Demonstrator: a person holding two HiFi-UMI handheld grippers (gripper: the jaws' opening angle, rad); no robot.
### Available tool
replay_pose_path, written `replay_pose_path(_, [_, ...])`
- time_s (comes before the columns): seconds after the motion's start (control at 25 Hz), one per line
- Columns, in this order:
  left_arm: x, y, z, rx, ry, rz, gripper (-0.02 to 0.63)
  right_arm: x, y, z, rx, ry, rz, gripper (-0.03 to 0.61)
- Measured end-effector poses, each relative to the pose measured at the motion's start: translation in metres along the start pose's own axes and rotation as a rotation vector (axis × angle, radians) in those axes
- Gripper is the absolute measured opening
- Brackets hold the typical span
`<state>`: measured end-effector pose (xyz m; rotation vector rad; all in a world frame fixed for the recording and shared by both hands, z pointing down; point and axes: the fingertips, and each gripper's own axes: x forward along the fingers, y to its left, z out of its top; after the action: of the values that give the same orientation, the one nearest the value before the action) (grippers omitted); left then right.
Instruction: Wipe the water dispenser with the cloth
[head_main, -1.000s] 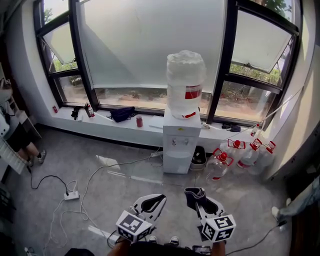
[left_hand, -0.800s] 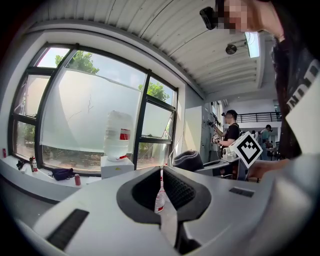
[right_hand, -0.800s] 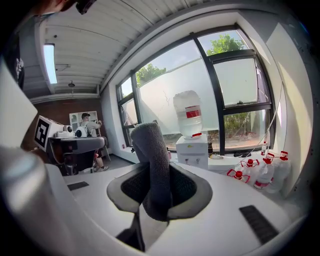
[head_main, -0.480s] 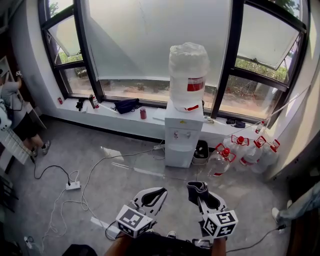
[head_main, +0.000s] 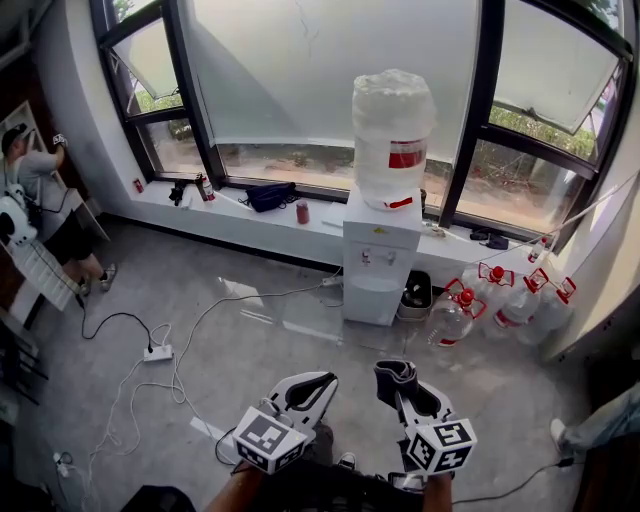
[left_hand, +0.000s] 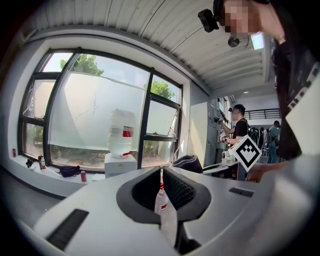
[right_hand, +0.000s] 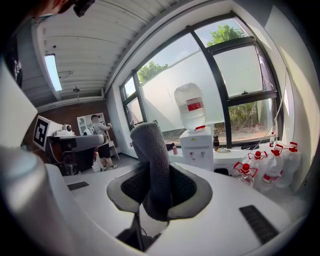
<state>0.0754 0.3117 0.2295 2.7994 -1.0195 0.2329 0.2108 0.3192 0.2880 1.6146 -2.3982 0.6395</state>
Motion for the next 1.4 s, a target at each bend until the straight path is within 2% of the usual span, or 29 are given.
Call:
replay_pose_path(0.28, [0.013, 0.033, -0.007, -0.015, 0.003, 0.01, 0.021, 0.041, 0.0, -0.001, 0.013, 0.031, 0.022, 0.105])
replay_pose_path(0.48, [0.038, 0.084, -0.018, -0.032, 0.021, 0.002, 0.021, 0.093, -0.005, 0.006, 0.011, 0.07, 0.007, 0.104])
replay_pose_path(0.76, [0.088, 0.184, 0.007, -0.037, 0.006, -0.02, 0.021, 0.19, -0.022, 0.063, 0.004, 0.068, -0.027, 0.105])
replay_pose_path(1.04, [0.135, 0.26, 0.027, -0.028, -0.013, -0.109, 0.021, 0.284, -0.045, 0.109, -0.018, 0.05, -0.098, 0.106])
replay_pose_path(1.2, [0.162, 0.288, 0.016, -0.012, 0.016, -0.165, 0.021, 0.326, -0.06, 0.119, -0.064, 0.082, -0.137, 0.106])
replay_pose_path(1.4, [0.186, 0.305, 0.009, -0.032, 0.033, -0.191, 0.021, 0.358, -0.082, 0.134, -0.092, 0.103, -0.166, 0.106])
